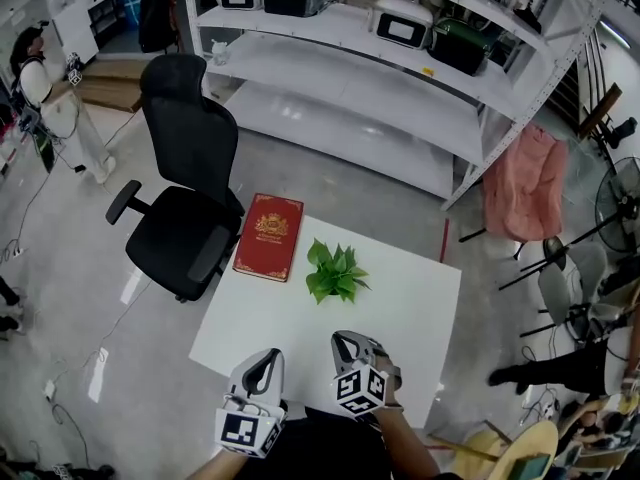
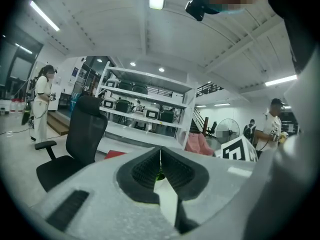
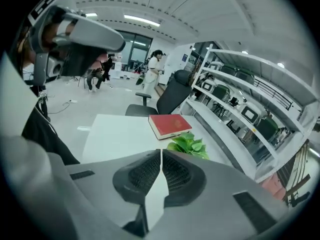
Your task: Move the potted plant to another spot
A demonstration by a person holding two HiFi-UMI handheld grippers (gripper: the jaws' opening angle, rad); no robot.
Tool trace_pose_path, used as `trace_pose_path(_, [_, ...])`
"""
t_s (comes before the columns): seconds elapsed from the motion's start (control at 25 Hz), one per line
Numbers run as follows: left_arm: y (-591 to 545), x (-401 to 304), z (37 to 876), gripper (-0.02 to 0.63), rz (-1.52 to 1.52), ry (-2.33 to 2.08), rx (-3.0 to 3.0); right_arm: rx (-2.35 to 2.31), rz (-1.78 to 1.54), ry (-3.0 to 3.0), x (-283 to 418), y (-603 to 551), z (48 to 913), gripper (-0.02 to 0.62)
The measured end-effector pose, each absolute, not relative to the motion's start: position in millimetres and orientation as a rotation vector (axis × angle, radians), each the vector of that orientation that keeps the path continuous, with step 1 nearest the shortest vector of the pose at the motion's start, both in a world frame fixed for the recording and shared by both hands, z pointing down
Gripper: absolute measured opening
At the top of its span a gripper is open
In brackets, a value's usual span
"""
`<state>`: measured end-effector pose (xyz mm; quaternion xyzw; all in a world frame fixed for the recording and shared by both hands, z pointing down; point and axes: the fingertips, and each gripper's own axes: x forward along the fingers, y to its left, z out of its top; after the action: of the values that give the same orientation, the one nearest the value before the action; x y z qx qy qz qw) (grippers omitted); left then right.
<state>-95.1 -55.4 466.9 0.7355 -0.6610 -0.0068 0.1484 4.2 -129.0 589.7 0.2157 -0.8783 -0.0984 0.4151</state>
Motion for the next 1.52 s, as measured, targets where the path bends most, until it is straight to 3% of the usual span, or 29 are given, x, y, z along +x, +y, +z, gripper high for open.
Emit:
trace_pose_path(1.04, [-115.4, -110.3, 511.5, 0.020, 0.053, -1.842, 2.020, 0.423, -0.423, -1.864, -27.0, -232.2, 699.6, 0.015])
trace_pose_path(1.52, [-140.5, -128.2, 524.2, 0.020, 0.078, -1.800, 2.004, 0.378, -0.415, -1.757, -24.9, -246.4, 727.3, 0.054])
